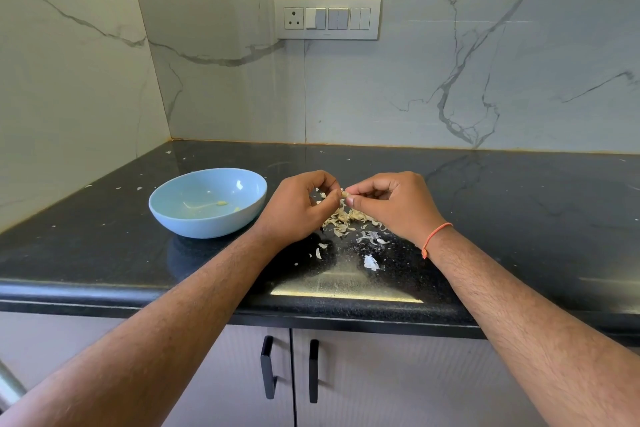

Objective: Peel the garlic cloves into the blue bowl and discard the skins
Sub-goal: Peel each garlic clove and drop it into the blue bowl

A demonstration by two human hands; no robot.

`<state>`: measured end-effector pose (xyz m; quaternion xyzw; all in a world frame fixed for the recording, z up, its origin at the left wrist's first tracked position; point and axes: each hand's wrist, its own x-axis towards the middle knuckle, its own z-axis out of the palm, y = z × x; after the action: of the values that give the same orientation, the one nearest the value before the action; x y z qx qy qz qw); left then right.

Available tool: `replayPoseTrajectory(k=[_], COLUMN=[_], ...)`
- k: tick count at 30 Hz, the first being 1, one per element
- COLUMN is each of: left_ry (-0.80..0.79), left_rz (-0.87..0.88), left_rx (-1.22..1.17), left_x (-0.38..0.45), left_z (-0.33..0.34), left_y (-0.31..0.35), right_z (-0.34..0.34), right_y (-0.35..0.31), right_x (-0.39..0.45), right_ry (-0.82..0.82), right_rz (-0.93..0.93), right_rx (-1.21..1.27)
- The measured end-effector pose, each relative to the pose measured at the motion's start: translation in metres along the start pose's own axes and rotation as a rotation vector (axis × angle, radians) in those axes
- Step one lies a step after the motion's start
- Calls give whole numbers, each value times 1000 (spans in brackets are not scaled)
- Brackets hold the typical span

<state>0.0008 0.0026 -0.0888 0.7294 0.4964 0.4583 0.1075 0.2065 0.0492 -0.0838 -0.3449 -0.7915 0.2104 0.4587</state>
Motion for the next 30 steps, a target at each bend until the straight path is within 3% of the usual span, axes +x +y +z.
replayPoseTrajectory(k=[15,23,30], left_ry=[61,27,20], left_rz=[-31,-35,-77], left_rx=[46,-14,-80], left_x=[2,0,1], left_z=[0,-2,-1], left_y=[-1,0,0], right_z=[1,0,0], right_y=[-5,-2,-2], right_x=[-1,3,2], right_ry=[-69,25,-8], right_rz=[44,82,51], right_rx=[132,138,123])
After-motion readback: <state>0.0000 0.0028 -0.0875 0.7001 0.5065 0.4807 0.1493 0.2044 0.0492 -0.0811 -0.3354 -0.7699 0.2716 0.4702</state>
